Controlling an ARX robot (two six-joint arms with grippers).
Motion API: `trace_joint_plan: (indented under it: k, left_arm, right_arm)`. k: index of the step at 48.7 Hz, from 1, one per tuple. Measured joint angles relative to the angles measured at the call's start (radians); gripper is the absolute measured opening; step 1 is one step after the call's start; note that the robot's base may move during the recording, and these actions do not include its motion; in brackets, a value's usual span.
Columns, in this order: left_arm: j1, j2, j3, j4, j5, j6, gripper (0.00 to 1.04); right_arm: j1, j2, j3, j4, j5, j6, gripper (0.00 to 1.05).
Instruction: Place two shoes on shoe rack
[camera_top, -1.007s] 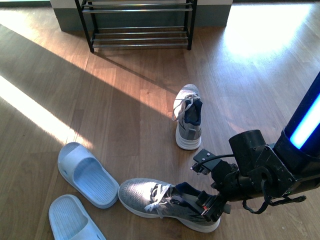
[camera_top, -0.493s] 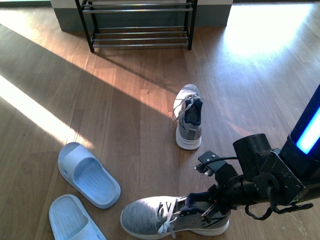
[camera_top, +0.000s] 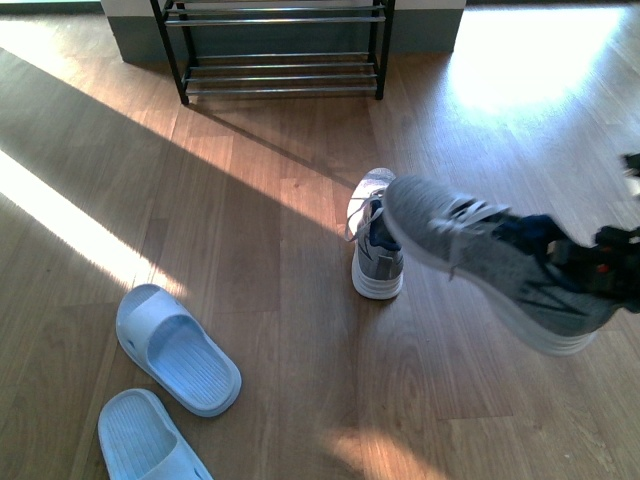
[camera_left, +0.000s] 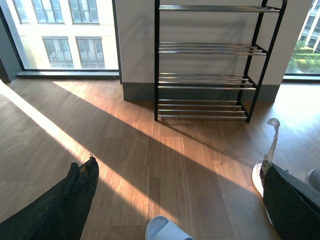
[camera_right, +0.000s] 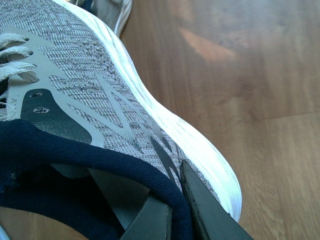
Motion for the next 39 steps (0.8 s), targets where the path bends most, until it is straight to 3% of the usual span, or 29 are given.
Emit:
trace_joint_plan:
  k: [6, 17, 23, 39]
  left_arm:
    - [0.0, 0.0, 0.0, 0.0, 0.0, 0.0, 0.95]
    - [0.0, 0.0, 0.0, 0.0, 0.0, 0.0, 0.95]
    - [0.0, 0.0, 0.0, 0.0, 0.0, 0.0, 0.95]
    - [0.0, 0.0, 0.0, 0.0, 0.0, 0.0, 0.95]
  right_arm:
    - [-0.08, -0.284, -0.096, -0.111, -0.033, 0.1, 0.01]
    - [-0.229, -0.847, -0.25, -0.373, -0.278, 0.179, 0.01]
    - [-0.307, -1.066, -0.319, -0.449, -0.36, 0.18, 0.01]
    - [-0.322, -1.129, -0.334, -0.451, -0.378, 0.176, 0.01]
